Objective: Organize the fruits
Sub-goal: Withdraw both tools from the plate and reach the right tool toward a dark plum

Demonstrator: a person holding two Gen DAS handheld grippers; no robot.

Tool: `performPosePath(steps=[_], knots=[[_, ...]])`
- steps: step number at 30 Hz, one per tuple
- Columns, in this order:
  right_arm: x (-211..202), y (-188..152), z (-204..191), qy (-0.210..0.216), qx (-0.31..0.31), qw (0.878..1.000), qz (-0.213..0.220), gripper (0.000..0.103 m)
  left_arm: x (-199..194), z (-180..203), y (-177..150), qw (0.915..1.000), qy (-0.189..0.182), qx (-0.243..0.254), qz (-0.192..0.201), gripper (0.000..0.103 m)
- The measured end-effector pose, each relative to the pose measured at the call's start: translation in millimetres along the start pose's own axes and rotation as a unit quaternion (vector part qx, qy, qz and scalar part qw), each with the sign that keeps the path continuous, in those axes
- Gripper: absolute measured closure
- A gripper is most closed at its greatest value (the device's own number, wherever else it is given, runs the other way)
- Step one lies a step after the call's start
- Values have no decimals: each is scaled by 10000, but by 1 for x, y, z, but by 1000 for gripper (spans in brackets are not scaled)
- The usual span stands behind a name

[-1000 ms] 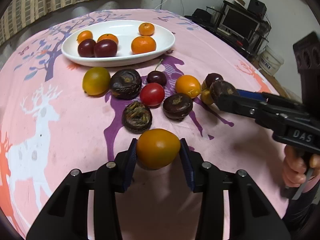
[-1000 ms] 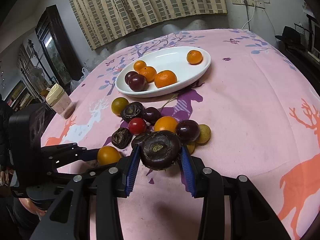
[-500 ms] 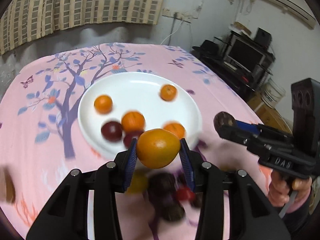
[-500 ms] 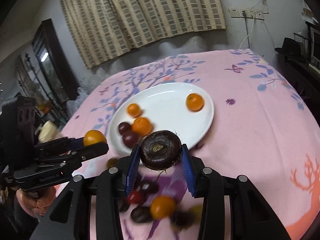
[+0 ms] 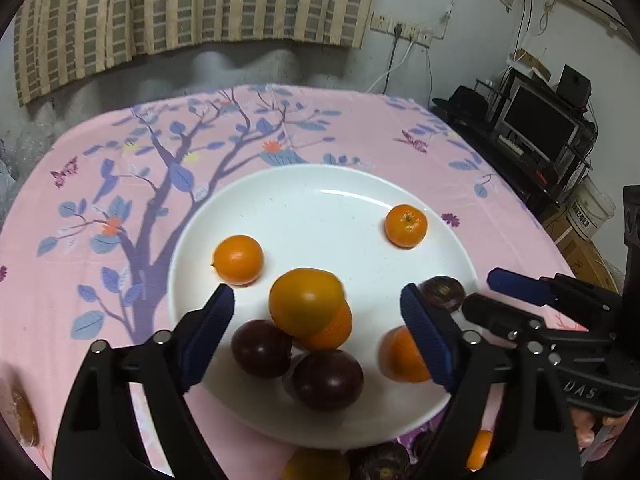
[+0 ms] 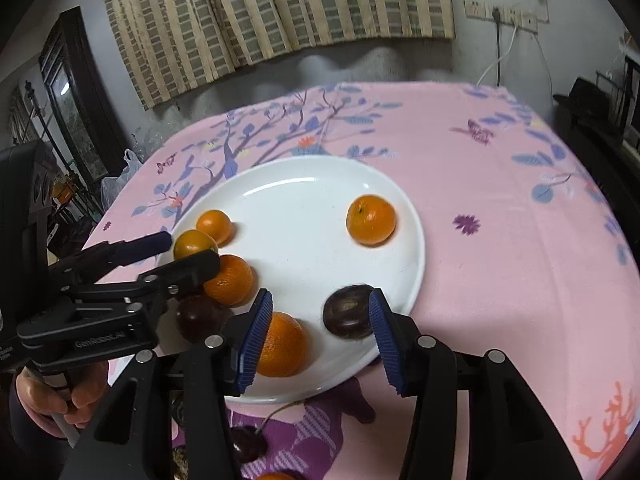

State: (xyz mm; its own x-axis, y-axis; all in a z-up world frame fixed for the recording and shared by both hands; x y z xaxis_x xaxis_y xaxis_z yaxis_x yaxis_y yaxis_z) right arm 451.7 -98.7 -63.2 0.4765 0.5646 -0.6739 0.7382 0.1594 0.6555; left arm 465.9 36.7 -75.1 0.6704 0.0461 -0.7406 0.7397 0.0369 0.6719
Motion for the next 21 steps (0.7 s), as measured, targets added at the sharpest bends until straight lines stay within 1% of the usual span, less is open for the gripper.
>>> performPosePath(steps=[2,4,5,8,10,12,15,18,21], knots=[[-12,-3,-2,61,-11,10000,72,50,-15,-4,-5,10000,-10,19,38,17],[-24,-14,-5,128,-27,9999,76,50,-33,-13,-12,9999,67,-52,127,12],[-28,-21,-6,142,-45,9999,54,50,-44,-18,-18,9997,79,-146,177,9],[-46,-45,-7,57,-139,9998,101,50,-66,-31,-46,9991,57,-384,191,8],[-54,-66,-7,72,-144,9998,120,49,-73,-38,-65,9985,56,-524,133,8],[-58,-86,-7,55,-70,10000,45,49,-80,-45,-89,9971,24,-750,104,8],[-65,-105,-10,104,-98,9999,17,49,-83,-51,-117,9958,-6,-917,-42,8],[-69,-117,-13,39,-146,9999,-1,49,-87,-54,-131,9955,29,-943,-63,8],[-70,-124,-18,-53,-320,9995,-26,49,-89,-52,-141,9959,8,-901,-83,8]])
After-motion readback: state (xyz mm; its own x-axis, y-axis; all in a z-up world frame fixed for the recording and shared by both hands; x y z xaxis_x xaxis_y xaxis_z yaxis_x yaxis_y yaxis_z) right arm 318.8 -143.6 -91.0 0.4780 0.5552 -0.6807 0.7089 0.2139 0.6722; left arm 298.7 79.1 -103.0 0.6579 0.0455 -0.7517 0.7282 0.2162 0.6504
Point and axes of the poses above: each gripper's, at about its wrist camera, not at the fingertips, and x roughly the way its jaws point, z to its right, y to its top, the point moved 10 cm from there along x, roughly the way its jaws point, and after that the axes turned 11 degrees about y, right-handed, at the moved point
